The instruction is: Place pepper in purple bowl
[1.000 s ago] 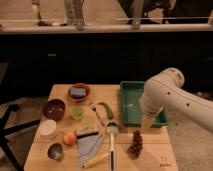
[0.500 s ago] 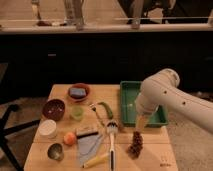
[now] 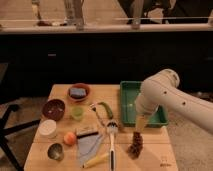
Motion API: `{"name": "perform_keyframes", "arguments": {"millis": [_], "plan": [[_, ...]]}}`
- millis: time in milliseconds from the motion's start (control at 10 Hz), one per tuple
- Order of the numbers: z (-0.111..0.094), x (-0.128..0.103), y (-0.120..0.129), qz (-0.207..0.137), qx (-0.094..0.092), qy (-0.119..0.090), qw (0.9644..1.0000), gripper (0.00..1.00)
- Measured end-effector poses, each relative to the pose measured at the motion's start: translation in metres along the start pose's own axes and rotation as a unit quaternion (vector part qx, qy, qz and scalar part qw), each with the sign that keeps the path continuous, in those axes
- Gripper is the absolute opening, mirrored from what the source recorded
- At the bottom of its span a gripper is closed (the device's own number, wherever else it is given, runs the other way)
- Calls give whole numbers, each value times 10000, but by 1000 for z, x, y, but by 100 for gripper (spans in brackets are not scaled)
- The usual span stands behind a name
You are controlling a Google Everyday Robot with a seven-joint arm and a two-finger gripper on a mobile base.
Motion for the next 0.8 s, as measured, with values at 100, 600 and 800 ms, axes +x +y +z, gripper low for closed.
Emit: {"name": "perform_keyframes", "arguments": {"millis": [100, 600, 800], "plan": [[2, -6, 2, 7, 42, 28, 10000, 80], [19, -76, 9, 92, 252, 109, 9996, 80], [32, -88, 7, 199, 253, 116, 9994, 80]]}}
